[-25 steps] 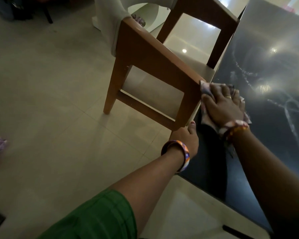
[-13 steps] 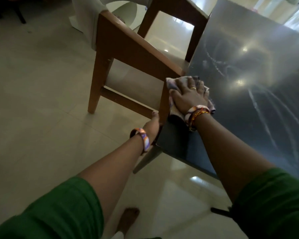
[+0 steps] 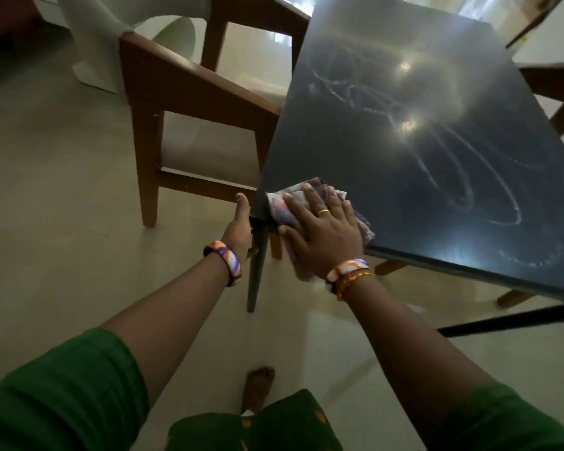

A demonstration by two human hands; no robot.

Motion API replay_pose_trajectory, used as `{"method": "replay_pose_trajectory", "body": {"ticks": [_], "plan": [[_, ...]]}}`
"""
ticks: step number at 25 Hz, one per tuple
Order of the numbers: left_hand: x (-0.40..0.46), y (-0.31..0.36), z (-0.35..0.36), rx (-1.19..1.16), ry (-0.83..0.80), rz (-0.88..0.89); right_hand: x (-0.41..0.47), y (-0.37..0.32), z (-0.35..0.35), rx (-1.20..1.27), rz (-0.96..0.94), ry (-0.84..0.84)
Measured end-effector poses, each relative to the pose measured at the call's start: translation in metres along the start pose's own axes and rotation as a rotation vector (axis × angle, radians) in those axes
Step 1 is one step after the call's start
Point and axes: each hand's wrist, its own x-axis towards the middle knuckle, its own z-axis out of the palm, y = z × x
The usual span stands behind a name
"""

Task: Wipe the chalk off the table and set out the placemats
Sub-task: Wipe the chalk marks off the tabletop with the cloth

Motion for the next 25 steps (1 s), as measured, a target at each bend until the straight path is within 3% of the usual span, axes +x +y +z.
{"method": "replay_pose_trajectory", "body": {"ticks": [4,7,10,13,16,19,22,25], "plan": [[-0.001,-0.004,0.019,0.139,0.078,-0.01,-0.072,0.106,-0.008,-0.105,0.229,0.106],[0.005,-0.006,0.019,0.177,0.107,-0.031,-0.112,0.159,-0.023,-0.118,0.396,0.068],[0.005,-0.006,0.019,0.189,0.11,-0.026,-0.107,0.138,-0.016,-0.116,0.495,0.125],[0.004,-0.009,0.02,0.243,0.153,0.0,-0.071,0.066,0.012,-0.066,0.349,0.222],[0.003,-0.01,0.02,0.226,0.184,0.017,-0.043,0.028,0.023,-0.041,0.205,0.212],[0.005,-0.01,0.019,0.22,0.198,0.019,-0.063,0.078,0.011,-0.093,0.211,0.203],[0.008,-0.011,0.017,0.207,0.18,0.015,-0.113,0.155,-0.008,-0.108,0.382,0.16],[0.008,-0.009,0.016,0.158,0.139,0.013,-0.131,0.18,-0.018,-0.083,0.555,0.088]]}}
